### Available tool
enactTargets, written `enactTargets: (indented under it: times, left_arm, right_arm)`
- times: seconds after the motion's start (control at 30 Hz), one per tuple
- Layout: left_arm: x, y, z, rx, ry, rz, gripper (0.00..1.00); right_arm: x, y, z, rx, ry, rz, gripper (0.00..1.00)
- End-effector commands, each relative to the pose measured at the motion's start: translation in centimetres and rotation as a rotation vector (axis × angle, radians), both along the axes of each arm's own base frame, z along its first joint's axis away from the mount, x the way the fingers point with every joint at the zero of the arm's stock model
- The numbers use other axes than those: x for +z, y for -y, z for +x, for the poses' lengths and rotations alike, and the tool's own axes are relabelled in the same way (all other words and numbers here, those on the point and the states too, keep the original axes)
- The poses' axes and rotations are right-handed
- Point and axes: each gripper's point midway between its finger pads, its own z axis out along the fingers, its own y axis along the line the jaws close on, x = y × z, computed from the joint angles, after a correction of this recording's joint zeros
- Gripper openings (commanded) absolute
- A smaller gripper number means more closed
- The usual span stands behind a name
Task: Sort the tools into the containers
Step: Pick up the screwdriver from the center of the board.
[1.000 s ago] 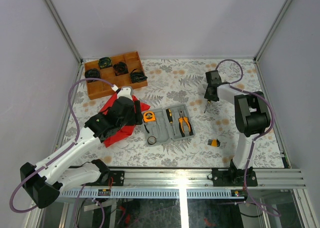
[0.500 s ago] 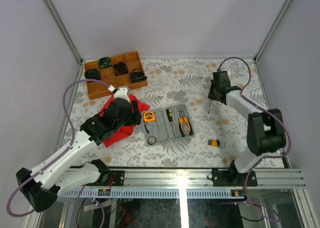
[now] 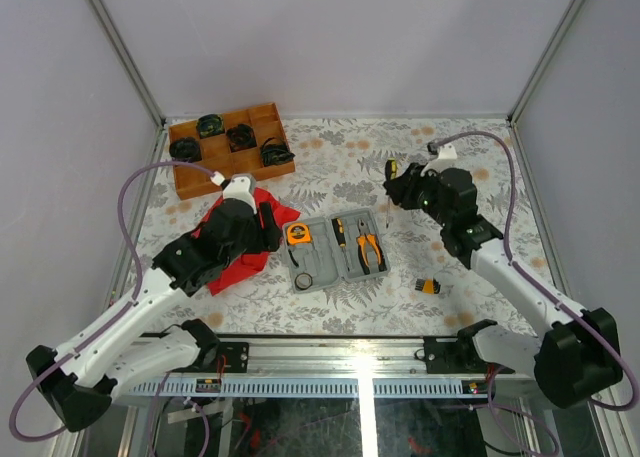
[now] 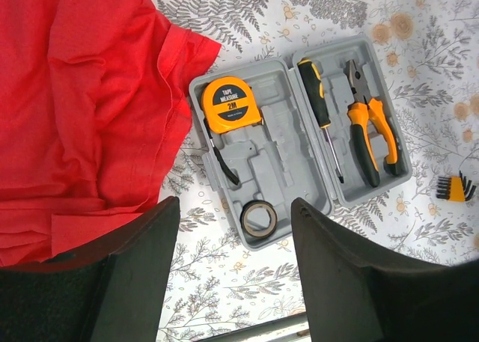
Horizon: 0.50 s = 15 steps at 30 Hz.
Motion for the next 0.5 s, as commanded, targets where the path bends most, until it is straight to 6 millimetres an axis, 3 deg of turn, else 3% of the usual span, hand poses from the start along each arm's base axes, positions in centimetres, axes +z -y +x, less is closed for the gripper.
enactTargets:
  times: [0.0, 0.17, 0.47]
  left_arm:
    - [1.3, -0.1, 0.0, -0.010, 0.059, -0.033, 0.60]
    - [2.4, -0.6, -0.1, 0.006, 0.104, -0.073, 0.60]
    - [4.5, 1.7, -1.2, -0.091, 0.136, -0.232, 0.62]
  right_arm:
    - [5.1, -4.5, -2.2, 0.173, 0.224, 0.092, 0.00]
    - [4.4, -7.5, -6.3, 0.331, 0.345, 0.153, 0.00]
    - [-1.1, -13.4, -13.9, 0.601, 0.511, -0.041, 0.00]
